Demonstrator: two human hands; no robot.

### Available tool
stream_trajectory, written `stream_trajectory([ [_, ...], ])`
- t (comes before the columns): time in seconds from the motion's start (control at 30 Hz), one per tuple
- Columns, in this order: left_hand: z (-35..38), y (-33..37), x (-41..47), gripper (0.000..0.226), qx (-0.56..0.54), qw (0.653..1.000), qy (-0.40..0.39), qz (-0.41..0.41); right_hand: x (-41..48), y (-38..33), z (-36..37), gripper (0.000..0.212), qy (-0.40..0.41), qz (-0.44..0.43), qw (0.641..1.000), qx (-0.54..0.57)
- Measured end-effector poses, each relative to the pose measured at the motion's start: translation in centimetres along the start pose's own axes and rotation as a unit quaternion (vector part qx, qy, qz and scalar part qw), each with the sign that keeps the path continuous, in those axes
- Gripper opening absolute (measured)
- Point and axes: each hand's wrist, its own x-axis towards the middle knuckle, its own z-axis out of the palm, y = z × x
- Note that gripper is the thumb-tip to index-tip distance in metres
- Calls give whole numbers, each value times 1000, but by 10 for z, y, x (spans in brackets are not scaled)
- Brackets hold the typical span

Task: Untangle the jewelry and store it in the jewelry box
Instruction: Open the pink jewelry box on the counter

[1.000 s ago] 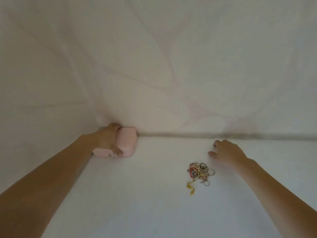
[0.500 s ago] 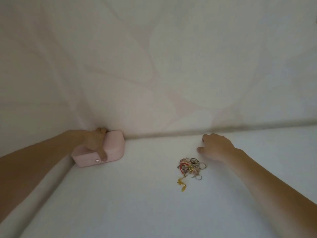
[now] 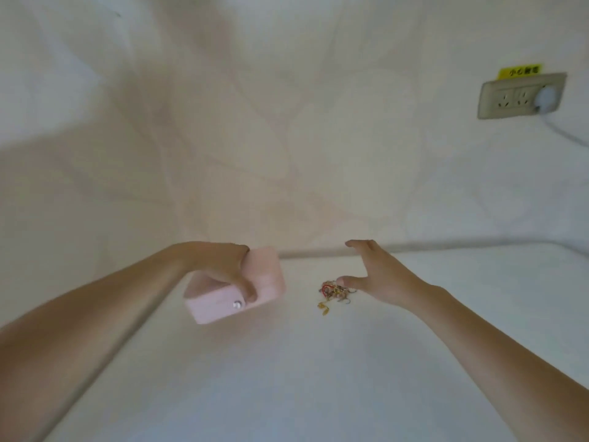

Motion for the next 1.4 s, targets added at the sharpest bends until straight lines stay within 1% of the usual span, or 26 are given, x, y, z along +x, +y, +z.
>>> stream_trajectory([
  [0.03, 4, 14, -20, 84, 8, 1000, -11, 15, -16, -11, -5, 87, 1, -27, 999, 16],
  [0.1, 14, 41, -54, 88, 14, 1000, -24, 16, -51, -31, -11, 96, -5, -87, 996, 31],
  [0.17, 34, 62, -80, 90, 29, 999, -24, 3, -85, -44, -13, 101, -27, -135, 990, 21],
  [0.27, 58, 90, -111, 87, 8, 999, -44, 7, -130, -50, -5, 104, -65, -174, 982, -13],
  [0.37, 76, 115, -132, 83, 5, 999, -40, 31, -165, -49, 3, 104, -81, -179, 980, -26],
  [0.47, 93, 137, -144, 85, -10, 999, -42, 33, -191, -47, 8, 102, -71, -182, 980, -28],
  [0.53, 103, 148, -148, 88, -9, 999, -24, 30, -202, -45, 14, 100, -66, -188, 980, -20],
  [0.63, 115, 156, -149, 95, 11, 999, -5, 32, -212, -39, 26, 97, -52, -190, 980, 2],
  [0.7, 117, 155, -151, 101, 19, 999, -7, 43, -217, -37, 32, 95, -33, -190, 981, 19],
  [0.77, 115, 146, -154, 110, 16, 998, -26, 52, -219, -35, 35, 93, -15, -186, 982, -6],
  [0.83, 114, 134, -158, 124, 17, 997, -51, 48, -219, -36, 36, 90, 6, -204, 977, -59],
  [0.9, 119, 120, -164, 131, 33, 997, -63, 40, -218, -37, 39, 82, 47, -249, 958, -133],
  [0.97, 128, 109, -168, 135, 44, 997, -48, 44, -216, -34, 44, 75, 101, -299, 924, -216],
  [1.03, 136, 102, -169, 134, 32, 998, -25, 53, -213, -30, 53, 68, 146, -340, 891, -262],
  [1.13, 143, 100, -166, 130, 11, 998, -1, 64, -212, -29, 64, 62, 210, -410, 843, -278],
  [1.23, 143, 98, -164, 126, -9, 997, 2, 70, -209, -30, 69, 44, 249, -460, 804, -282],
  [1.33, 142, 94, -162, 125, -12, 997, 4, 76, -203, -33, 69, 37, 269, -477, 789, -277],
  [1.4, 143, 92, -161, 124, -17, 997, 8, 77, -201, -36, 70, 32, 287, -478, 786, -266],
])
